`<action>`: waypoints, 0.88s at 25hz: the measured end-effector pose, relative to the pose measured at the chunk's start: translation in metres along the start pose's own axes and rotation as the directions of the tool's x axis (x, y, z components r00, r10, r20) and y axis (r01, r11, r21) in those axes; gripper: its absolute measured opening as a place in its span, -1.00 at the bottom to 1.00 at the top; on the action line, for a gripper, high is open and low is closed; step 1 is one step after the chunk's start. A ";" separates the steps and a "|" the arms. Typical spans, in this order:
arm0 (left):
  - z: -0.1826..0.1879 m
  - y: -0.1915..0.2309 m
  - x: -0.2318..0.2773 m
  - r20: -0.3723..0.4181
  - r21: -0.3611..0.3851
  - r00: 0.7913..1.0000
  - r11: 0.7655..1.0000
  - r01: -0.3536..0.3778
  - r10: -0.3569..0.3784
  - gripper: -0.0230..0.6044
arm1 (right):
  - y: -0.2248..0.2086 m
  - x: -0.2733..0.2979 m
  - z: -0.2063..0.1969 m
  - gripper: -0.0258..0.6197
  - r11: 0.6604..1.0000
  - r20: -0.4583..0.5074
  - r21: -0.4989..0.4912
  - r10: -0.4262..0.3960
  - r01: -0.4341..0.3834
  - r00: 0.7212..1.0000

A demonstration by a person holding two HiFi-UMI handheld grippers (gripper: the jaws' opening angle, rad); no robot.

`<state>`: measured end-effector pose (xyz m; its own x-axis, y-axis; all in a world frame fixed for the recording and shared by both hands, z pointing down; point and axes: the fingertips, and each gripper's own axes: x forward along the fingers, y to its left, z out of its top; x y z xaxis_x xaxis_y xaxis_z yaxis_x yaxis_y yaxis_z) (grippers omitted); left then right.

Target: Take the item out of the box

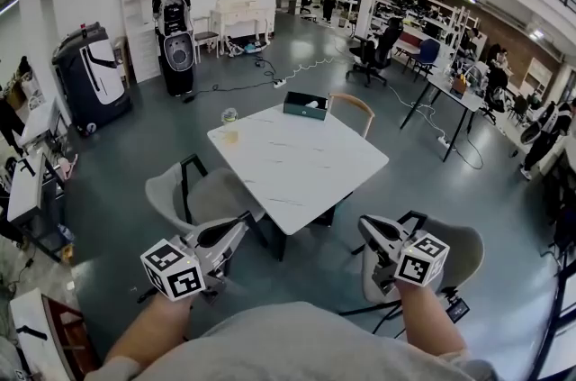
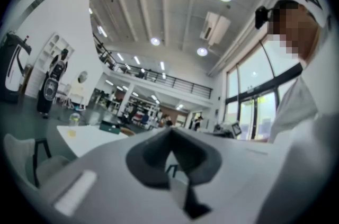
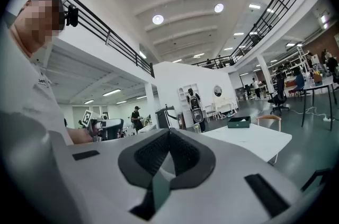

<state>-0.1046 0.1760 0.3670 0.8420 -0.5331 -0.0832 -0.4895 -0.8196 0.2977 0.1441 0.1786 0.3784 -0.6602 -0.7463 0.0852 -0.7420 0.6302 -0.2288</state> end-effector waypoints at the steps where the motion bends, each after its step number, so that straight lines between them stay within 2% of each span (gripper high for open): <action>1: 0.000 -0.002 0.002 -0.001 0.003 1.000 1.000 0.002 -0.002 -0.92 | -0.001 -0.002 0.001 -0.90 1.000 0.002 -0.001 -0.001 0.001 1.000; 22: -0.025 -0.089 0.065 -0.009 0.018 1.000 1.000 -0.016 0.016 -0.92 | -0.049 -0.090 0.005 -0.89 0.999 0.033 0.012 0.040 -0.040 0.999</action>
<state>-0.0005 0.2191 0.3584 0.8359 -0.5444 -0.0700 -0.5070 -0.8147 0.2815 0.2400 0.2141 0.3774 -0.6850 -0.7272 0.0440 -0.7133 0.6573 -0.2433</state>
